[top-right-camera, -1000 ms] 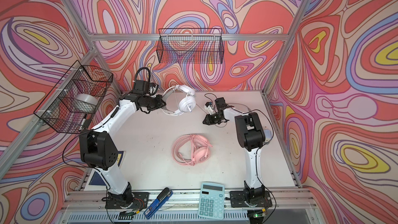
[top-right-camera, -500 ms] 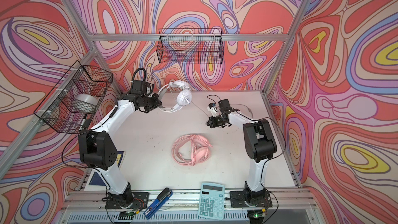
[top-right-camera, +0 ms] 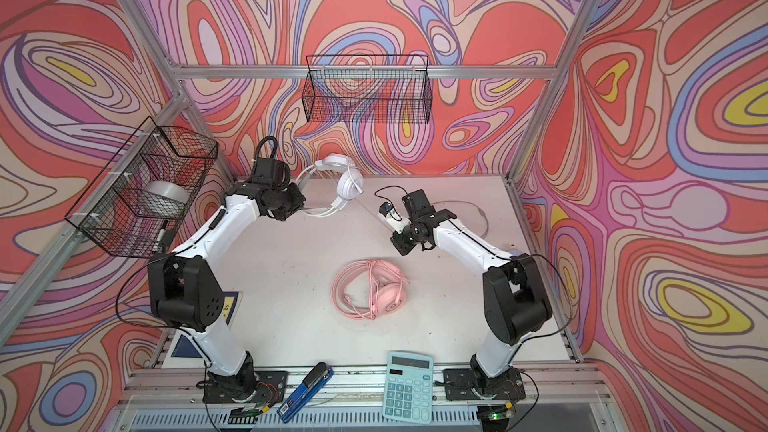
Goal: Wrap the headphones
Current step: 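Lift the grey cable with the right gripper toward the white headset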
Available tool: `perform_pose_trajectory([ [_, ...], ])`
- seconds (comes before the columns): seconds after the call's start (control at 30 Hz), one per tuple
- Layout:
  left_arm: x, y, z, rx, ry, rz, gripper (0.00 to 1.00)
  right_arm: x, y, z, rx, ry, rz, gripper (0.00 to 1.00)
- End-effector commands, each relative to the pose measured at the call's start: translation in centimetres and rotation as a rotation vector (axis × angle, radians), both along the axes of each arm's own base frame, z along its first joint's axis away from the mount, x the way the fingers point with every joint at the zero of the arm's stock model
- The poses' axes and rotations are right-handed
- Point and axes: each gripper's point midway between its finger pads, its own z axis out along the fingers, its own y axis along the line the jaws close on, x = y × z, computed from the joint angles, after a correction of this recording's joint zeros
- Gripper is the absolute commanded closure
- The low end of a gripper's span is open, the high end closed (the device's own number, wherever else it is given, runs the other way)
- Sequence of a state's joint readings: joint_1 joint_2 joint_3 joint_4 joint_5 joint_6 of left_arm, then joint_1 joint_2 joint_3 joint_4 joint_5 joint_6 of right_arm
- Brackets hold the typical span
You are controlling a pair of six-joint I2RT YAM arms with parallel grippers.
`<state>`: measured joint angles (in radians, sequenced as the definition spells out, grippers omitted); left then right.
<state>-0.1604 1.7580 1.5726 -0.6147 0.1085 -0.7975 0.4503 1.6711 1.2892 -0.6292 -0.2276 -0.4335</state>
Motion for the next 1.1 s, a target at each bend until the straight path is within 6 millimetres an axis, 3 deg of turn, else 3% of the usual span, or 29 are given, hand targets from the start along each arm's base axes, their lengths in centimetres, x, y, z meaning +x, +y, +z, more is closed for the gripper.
perform_pose_trajectory([
  [0.0,0.4,1.7,3.8,0.006,-0.094,0.127,1.0,-1.8,-1.2,0.8,-0.17,-0.051,0.126,1.0],
  [0.27,0.2,2.2,2.4,0.155,-0.009,0.157,1.0,-3.9,0.4,4.7,-0.245,-0.197,0.351,1.0],
  [0.47,1.3,0.9,2.7,0.282,0.013,0.119,1.0,-4.4,0.8,7.2,-0.273,-0.293,0.469,1.0],
  [0.67,2.1,-0.9,2.8,0.411,0.042,0.06,1.0,-3.8,1.1,8.9,-0.314,-0.384,0.556,1.0],
  [1.07,2.9,-3.7,0.8,0.632,0.135,-0.15,1.0,-1.9,1.3,11.4,-0.411,-0.458,0.637,1.0],
])
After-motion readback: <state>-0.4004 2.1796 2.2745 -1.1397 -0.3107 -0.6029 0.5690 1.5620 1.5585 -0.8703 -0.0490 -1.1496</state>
